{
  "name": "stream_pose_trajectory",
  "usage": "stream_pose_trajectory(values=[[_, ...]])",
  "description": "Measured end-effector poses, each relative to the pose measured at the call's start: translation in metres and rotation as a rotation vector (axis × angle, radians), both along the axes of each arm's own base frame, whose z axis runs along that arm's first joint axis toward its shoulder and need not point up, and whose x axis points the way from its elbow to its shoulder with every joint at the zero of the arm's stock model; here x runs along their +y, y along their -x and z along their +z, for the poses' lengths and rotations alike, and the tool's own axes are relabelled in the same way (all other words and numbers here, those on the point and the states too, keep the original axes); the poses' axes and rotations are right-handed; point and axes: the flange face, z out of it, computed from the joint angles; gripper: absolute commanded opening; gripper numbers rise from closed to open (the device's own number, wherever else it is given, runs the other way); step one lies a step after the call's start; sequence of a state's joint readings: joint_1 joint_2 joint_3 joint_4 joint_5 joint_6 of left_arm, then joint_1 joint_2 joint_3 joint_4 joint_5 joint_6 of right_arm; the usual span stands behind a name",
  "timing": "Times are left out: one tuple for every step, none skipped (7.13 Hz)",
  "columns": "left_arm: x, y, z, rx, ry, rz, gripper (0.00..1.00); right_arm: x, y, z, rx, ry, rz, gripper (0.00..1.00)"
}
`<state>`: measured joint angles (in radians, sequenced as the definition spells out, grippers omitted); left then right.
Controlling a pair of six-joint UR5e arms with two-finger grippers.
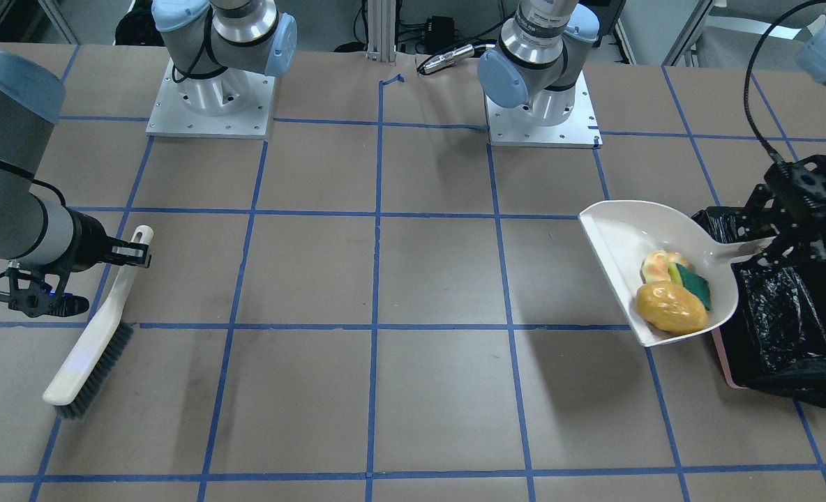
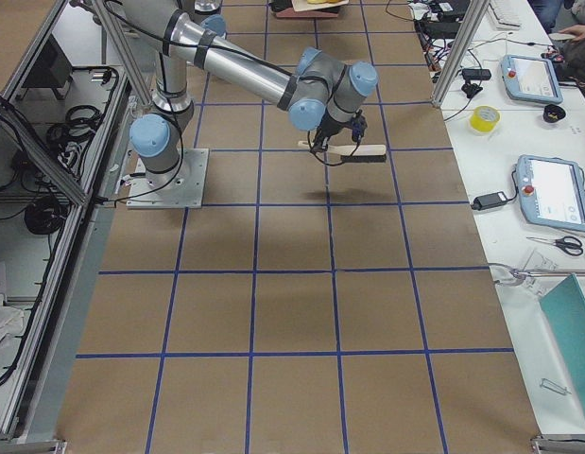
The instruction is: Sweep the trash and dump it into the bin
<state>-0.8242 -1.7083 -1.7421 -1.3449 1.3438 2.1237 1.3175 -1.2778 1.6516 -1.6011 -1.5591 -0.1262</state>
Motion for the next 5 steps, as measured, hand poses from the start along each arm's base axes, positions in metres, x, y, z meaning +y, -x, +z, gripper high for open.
stream_pose_trajectory(values=[[0.015,-0.038,0.007,-0.031,-0.006,0.02,0.0,-0.01,0.003,0.0,-0.004,-0.003,0.037,0.0],[0.028,-0.076,0.014,-0.07,-0.015,0.037,0.0,-0.017,0.006,-0.002,-0.009,-0.005,0.071,0.0],[0.036,-0.112,0.024,-0.126,-0.034,0.049,0.0,-0.022,0.009,-0.008,-0.015,-0.012,0.098,0.0],[0.04,-0.146,0.036,-0.182,-0.056,0.065,0.0,-0.024,0.011,-0.014,-0.021,-0.019,0.113,0.0],[0.045,-0.176,0.043,-0.227,-0.082,0.088,0.0,-0.024,0.019,-0.018,-0.027,-0.033,0.102,0.0]])
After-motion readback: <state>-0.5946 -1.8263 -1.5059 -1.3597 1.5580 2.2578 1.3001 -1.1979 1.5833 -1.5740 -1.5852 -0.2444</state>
